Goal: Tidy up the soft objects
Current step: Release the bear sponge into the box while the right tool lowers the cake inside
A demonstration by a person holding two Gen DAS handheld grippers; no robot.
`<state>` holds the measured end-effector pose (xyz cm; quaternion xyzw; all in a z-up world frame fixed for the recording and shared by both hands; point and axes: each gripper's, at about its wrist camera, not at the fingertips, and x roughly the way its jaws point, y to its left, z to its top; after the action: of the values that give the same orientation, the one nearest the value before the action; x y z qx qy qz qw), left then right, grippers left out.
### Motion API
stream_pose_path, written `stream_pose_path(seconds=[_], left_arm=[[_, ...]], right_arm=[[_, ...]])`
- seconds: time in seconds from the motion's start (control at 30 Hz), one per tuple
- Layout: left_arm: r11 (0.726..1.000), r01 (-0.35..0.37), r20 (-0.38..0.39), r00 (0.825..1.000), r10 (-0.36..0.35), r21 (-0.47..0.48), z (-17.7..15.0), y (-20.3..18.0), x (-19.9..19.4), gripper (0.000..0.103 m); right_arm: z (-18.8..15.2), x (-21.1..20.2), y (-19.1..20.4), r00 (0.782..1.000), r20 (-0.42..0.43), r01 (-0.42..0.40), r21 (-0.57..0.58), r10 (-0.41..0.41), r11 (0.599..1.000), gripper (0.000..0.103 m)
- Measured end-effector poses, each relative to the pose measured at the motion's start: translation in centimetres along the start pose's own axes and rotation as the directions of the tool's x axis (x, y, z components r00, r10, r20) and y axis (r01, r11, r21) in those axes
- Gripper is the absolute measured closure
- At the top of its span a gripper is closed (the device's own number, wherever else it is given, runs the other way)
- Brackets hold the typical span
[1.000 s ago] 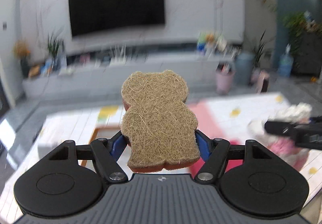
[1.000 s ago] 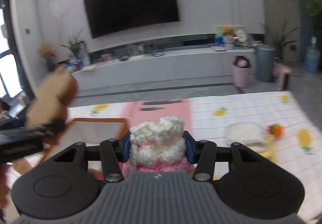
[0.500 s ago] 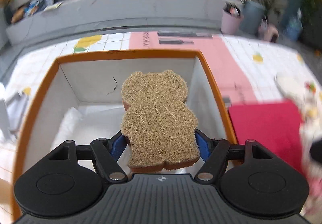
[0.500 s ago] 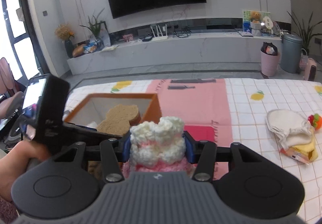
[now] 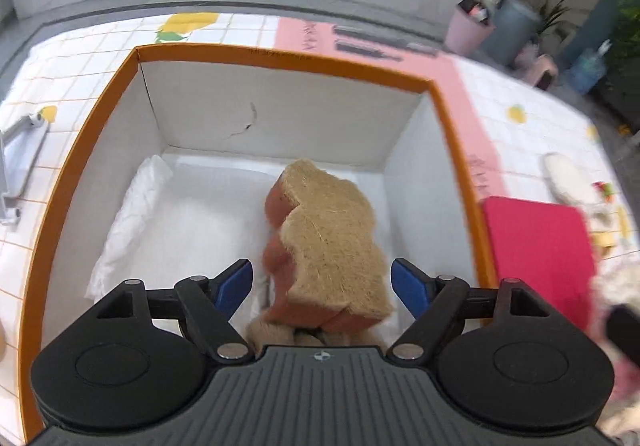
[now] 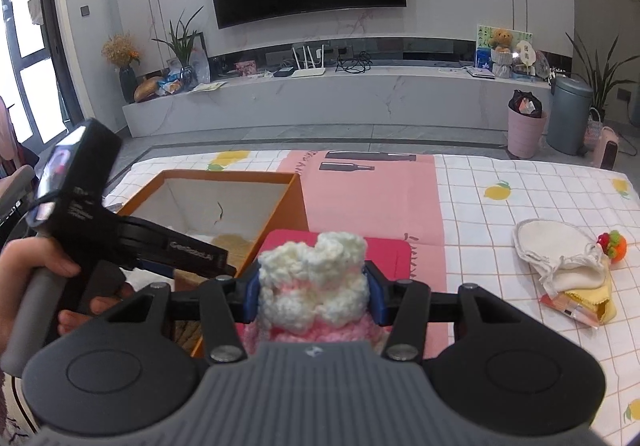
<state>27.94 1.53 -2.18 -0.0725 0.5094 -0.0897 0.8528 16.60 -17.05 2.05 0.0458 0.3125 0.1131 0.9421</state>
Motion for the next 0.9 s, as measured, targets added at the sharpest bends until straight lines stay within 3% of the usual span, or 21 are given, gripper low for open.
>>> stream_pose_path(seconds=[0.13,0.17,0.23,0.33,0.43,0.5,0.6,0.67,0.73,0.83,0.9], left_arm=[[0.992,0.038,0.066,0.997,-0.030,-0.119,-0.4,2.3,-3.4,0.010],[0.990,0.021,0.085,0.996,-0.009,-0.138,-0.6,2.8,-4.5,0.010],[0.982,-0.079,0.098,0.991,0.096,-0.169,-1.0,3.3,-6.5,0.010],[0.965,-0.188,0.202,0.954,0.224,-0.181,-2.3,3.8,-9.7,0.010],[0.963,-0.185,0.317,0.917,0.241,-0.197,-3.6,4.6,-12.1,0.010],[0.957,-0.203,0.335,0.904,0.265,-0.210,-3.6,5.2,-12.8,0.010],[0.939,-0.240,0.388,0.864,0.322,-0.247,-3.4,6.2,-13.2,0.010],[0.943,-0.246,0.430,0.844,0.322,-0.223,-3.5,7.2,-13.3,0.010],[0.950,-0.225,0.440,0.846,0.301,-0.217,-3.6,8.6,-13.1,0.010],[0.947,-0.166,0.398,0.877,0.270,-0.276,-3.6,10.9,-12.7,0.011],[0.938,-0.124,0.391,0.885,0.251,-0.323,-3.8,12.2,-12.8,0.011]], right_arm=[[-0.2,-0.6,1.0,1.000,-0.003,-0.016,-0.013,0.016,1.000,0.053],[-0.1,-0.9,1.2,1.000,-0.001,-0.025,-0.014,0.025,1.000,0.053],[0.4,-1.2,1.8,0.999,0.004,-0.051,-0.009,0.051,0.999,0.053],[1.6,-1.7,3.0,0.995,0.024,-0.096,-0.004,0.096,0.995,0.053],[3.1,-1.3,4.7,0.988,0.018,-0.156,-0.021,0.156,0.988,0.053],[4.1,0.1,6.1,0.984,-0.019,-0.176,-0.030,0.175,0.984,0.052],[5.3,3.5,8.5,0.981,-0.088,-0.177,-0.026,0.174,0.984,0.052],[5.9,5.7,10.8,0.978,-0.127,-0.174,-0.066,0.164,0.983,0.053],[6.0,8.8,13.1,0.965,-0.199,-0.202,-0.144,0.172,0.969,0.053],[5.5,14.5,14.0,0.916,-0.385,-0.155,-0.070,0.116,0.985,0.053],[4.7,17.1,14.1,0.892,-0.445,-0.129,-0.080,0.081,0.988,0.053]])
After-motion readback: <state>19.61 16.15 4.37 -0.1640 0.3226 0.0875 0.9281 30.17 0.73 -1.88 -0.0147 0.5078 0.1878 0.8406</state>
